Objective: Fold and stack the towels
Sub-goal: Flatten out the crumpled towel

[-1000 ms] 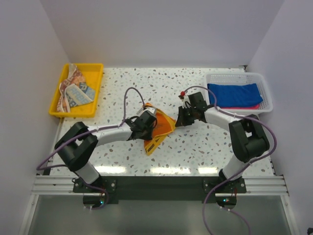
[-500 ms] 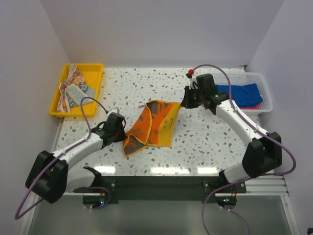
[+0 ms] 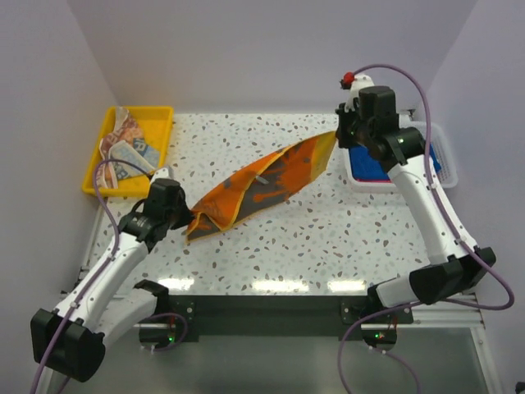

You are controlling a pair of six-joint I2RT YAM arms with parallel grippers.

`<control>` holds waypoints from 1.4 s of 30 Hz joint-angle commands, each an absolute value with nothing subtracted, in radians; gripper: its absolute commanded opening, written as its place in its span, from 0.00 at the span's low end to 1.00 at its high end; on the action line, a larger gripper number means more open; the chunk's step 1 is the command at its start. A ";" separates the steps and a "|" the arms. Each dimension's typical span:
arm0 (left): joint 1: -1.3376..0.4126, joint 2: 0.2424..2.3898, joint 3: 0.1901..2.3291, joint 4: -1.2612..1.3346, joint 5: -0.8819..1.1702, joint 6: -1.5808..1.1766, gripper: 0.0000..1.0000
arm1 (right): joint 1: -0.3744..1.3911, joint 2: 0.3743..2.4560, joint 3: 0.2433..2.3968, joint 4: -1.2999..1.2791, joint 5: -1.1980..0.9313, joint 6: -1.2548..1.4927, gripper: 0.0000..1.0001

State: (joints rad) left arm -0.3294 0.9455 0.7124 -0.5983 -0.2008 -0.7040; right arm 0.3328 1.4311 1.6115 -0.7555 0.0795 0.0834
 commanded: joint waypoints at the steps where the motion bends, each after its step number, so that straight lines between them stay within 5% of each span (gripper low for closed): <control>1: -0.322 0.907 0.718 -0.716 -0.077 -0.722 0.00 | 0.328 1.472 1.764 -0.848 0.149 0.006 0.00; 10: -0.322 0.850 0.376 -0.548 0.378 -0.833 0.00 | 0.340 1.883 2.152 -0.891 0.055 -0.028 0.00; 18: -0.318 0.903 0.423 -0.451 0.312 -0.851 0.00 | 0.445 2.232 2.318 -0.740 0.008 0.026 0.03; 22: -0.252 1.011 0.576 -0.474 0.204 -0.784 0.02 | 0.465 2.234 2.267 -0.623 0.015 0.116 0.37; 25: -0.169 1.103 0.673 -0.476 0.144 -0.718 0.12 | 0.465 2.165 2.170 -0.611 0.028 0.135 0.51; 28: -0.114 1.172 0.755 -0.494 0.100 -0.658 0.25 | 0.465 2.047 1.981 -0.586 0.020 0.152 0.53; 31: -0.106 1.181 0.798 -0.503 0.077 -0.624 0.61 | 0.465 1.944 1.796 -0.584 0.003 0.173 0.52; 34: -0.109 1.164 0.825 -0.518 0.084 -0.598 0.80 | 0.472 1.841 1.598 -0.539 -0.044 0.207 0.46; 42: -0.377 1.273 0.957 -0.566 0.015 -0.549 0.85 | 0.532 1.798 1.318 -0.405 -0.156 0.304 0.22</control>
State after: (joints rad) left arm -0.2543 1.2034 0.8665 -0.5495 0.0616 -0.6025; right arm 0.5034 1.8004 1.3678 -0.5026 -0.0948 0.2371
